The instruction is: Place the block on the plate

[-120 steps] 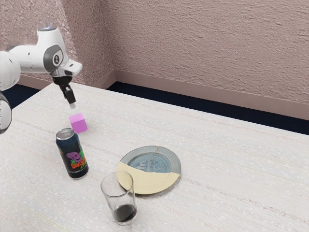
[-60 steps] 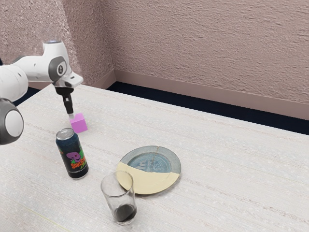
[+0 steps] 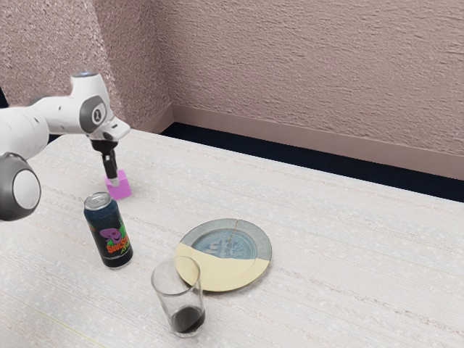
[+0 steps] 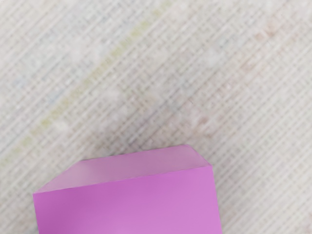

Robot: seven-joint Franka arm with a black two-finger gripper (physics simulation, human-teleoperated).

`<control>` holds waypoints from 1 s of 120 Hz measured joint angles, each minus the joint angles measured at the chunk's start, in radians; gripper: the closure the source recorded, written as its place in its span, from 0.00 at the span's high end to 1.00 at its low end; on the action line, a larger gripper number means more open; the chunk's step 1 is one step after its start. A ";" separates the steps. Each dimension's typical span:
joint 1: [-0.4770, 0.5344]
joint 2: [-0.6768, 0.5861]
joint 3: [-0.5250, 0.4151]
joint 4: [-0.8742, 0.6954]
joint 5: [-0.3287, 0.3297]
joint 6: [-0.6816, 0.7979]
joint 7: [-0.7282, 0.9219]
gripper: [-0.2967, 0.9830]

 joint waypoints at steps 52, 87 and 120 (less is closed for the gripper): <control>0.012 0.038 -0.005 0.000 -0.025 0.076 0.018 0.75; 0.018 0.042 -0.004 0.000 -0.033 0.094 0.021 0.63; 0.013 0.037 -0.003 -0.011 -0.033 0.098 0.022 0.59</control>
